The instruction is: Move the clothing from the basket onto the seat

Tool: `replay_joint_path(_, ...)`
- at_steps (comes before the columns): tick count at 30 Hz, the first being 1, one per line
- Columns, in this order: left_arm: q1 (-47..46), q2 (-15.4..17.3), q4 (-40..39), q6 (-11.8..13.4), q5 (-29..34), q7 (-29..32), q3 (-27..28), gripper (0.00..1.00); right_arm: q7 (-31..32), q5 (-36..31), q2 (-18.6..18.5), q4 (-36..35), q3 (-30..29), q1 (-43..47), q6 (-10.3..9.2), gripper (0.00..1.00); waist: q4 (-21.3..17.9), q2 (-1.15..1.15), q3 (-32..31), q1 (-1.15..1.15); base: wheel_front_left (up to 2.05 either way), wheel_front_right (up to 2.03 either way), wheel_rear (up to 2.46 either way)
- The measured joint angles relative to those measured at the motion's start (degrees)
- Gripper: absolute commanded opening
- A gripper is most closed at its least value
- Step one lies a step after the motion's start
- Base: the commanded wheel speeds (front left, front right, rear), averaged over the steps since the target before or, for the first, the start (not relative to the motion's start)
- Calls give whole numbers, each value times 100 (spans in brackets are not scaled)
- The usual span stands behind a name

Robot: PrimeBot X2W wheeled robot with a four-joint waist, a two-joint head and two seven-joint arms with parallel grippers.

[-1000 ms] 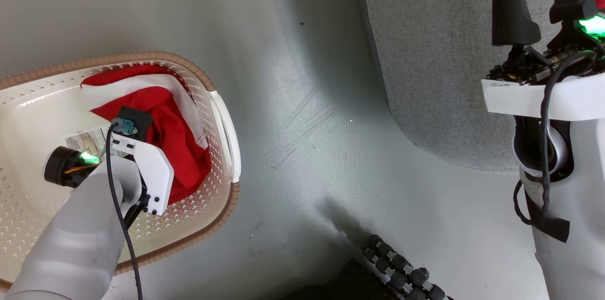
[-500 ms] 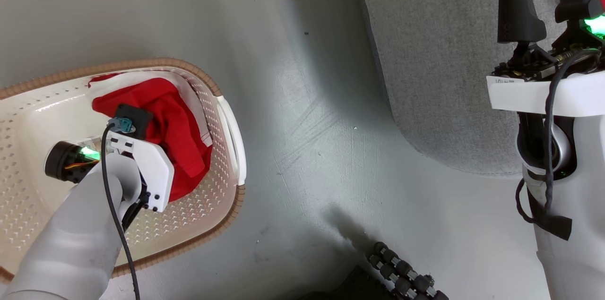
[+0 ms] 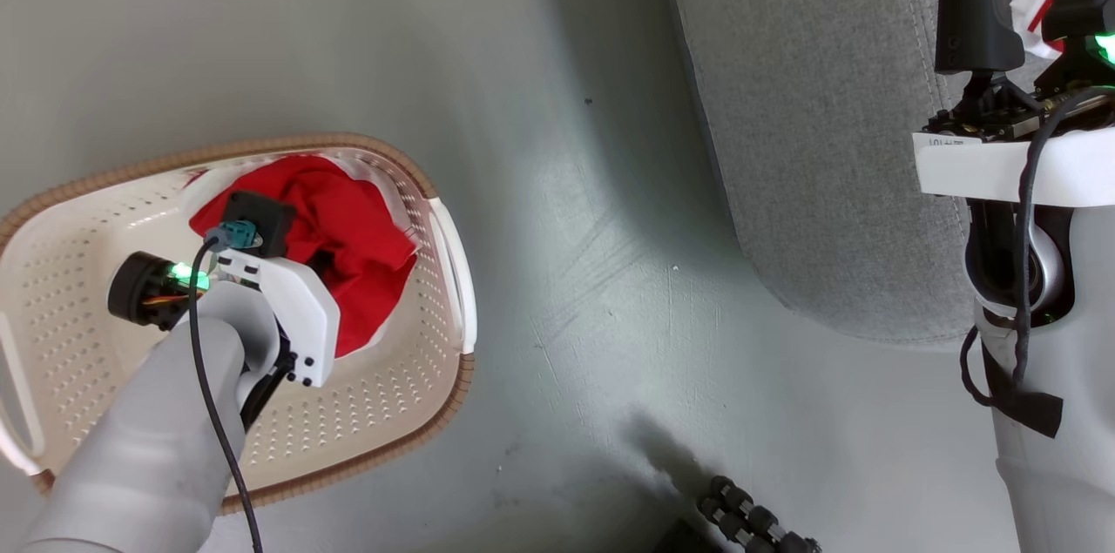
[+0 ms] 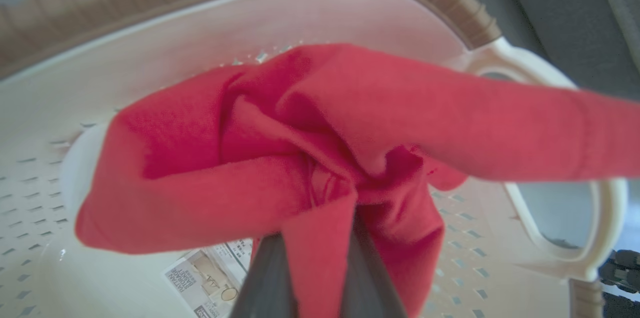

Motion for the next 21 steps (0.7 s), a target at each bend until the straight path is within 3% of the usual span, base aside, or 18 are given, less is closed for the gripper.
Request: replay_joint_path(21,476,-121,-526,0,-575,-818,-364,0,0,-166,-167,286,-21,176,0,100,448,0,-921,0,0,0,0)
